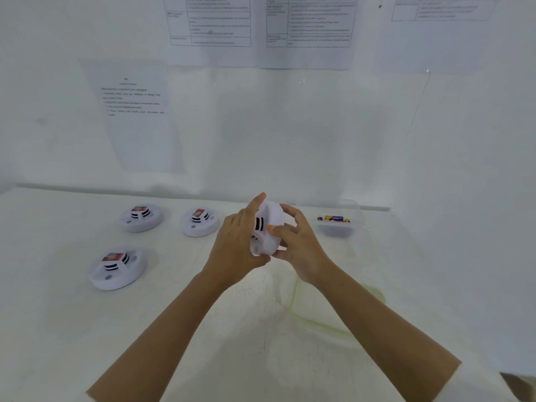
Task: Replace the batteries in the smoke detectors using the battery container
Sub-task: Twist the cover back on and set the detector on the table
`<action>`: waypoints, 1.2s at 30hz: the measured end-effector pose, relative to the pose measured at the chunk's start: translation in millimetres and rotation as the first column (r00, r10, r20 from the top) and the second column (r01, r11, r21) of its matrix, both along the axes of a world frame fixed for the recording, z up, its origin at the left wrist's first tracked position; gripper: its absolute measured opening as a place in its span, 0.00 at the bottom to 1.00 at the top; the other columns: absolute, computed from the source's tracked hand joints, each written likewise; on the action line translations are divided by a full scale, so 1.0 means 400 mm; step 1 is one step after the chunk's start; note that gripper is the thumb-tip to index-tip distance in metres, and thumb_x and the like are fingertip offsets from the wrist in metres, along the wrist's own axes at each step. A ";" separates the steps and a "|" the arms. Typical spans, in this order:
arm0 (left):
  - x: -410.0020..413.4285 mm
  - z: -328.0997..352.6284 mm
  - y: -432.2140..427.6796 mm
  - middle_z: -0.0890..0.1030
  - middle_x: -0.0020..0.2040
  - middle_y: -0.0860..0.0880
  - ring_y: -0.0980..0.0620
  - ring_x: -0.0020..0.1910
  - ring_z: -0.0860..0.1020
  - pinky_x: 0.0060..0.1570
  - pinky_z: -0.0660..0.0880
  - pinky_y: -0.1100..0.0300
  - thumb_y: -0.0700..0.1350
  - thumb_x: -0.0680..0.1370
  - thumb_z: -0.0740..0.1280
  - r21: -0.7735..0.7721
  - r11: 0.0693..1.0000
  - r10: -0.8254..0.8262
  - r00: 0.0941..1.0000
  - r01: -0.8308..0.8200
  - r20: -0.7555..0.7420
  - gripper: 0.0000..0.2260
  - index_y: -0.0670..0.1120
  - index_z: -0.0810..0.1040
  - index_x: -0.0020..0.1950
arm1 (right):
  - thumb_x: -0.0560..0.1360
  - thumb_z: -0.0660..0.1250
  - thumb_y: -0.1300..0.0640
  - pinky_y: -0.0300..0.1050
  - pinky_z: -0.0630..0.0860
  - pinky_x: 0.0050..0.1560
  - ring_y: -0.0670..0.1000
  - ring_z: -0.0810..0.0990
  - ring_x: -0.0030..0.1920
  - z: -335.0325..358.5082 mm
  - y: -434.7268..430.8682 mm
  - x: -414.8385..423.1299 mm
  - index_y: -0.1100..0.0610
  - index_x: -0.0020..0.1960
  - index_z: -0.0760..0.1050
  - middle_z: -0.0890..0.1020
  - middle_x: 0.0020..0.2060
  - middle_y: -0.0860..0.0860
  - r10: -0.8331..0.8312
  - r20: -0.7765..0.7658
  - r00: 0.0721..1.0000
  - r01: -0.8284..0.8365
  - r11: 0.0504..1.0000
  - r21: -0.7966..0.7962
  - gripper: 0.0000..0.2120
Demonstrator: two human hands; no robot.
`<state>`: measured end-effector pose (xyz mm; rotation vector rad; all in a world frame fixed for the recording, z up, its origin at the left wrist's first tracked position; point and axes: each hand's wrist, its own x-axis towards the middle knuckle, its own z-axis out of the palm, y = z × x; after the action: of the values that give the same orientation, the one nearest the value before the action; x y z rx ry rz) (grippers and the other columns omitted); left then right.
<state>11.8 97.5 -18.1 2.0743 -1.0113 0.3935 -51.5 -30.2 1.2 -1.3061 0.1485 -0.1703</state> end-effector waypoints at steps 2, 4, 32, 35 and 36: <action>0.018 -0.020 0.034 0.71 0.65 0.53 0.54 0.61 0.70 0.62 0.69 0.58 0.46 0.63 0.79 -0.011 0.995 -0.095 0.982 0.094 -0.166 0.47 0.63 0.50 0.69 | 0.77 0.60 0.62 0.48 0.80 0.38 0.55 0.80 0.51 -0.028 0.036 0.013 0.47 0.57 0.69 0.77 0.57 0.55 -0.062 -0.026 0.998 0.064 0.990 0.122 0.13; 0.028 -0.039 0.060 0.64 0.65 0.64 0.63 0.64 0.64 0.62 0.65 0.65 0.49 0.62 0.79 -0.100 0.987 -0.155 0.930 0.128 -0.333 0.47 0.65 0.50 0.68 | 0.79 0.56 0.61 0.48 0.79 0.36 0.54 0.81 0.48 -0.058 0.073 0.029 0.48 0.57 0.71 0.79 0.54 0.54 -0.117 -0.058 0.991 0.127 0.967 0.221 0.12; 0.152 -0.194 0.237 0.71 0.66 0.53 0.53 0.60 0.76 0.50 0.79 0.56 0.36 0.76 0.65 -0.400 0.913 -0.400 0.387 0.086 -0.830 0.32 0.59 0.56 0.73 | 0.64 0.73 0.57 0.57 0.67 0.67 0.55 0.68 0.68 -0.226 0.237 0.105 0.58 0.72 0.57 0.67 0.68 0.57 -0.238 -0.025 0.971 0.202 0.870 -0.450 0.41; 0.153 -0.199 0.236 0.72 0.67 0.52 0.52 0.60 0.76 0.50 0.79 0.55 0.37 0.76 0.66 -0.396 0.914 -0.394 0.406 0.083 -0.824 0.32 0.59 0.57 0.73 | 0.69 0.72 0.65 0.56 0.63 0.70 0.57 0.65 0.70 -0.220 0.243 0.106 0.62 0.72 0.56 0.64 0.70 0.60 -0.256 -0.014 0.967 0.216 0.843 -0.492 0.37; 0.154 -0.200 0.236 0.72 0.67 0.52 0.53 0.60 0.76 0.49 0.80 0.55 0.37 0.76 0.66 -0.396 0.915 -0.394 0.410 0.085 -0.823 0.32 0.59 0.58 0.73 | 0.71 0.70 0.67 0.55 0.61 0.71 0.58 0.62 0.71 -0.216 0.247 0.108 0.65 0.72 0.55 0.63 0.70 0.61 -0.259 -0.009 0.966 0.217 0.826 -0.520 0.35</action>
<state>73.3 191.8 -98.3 1.4415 -0.4955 -0.6688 -8.1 68.5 -85.4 -1.8335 0.3543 -0.3936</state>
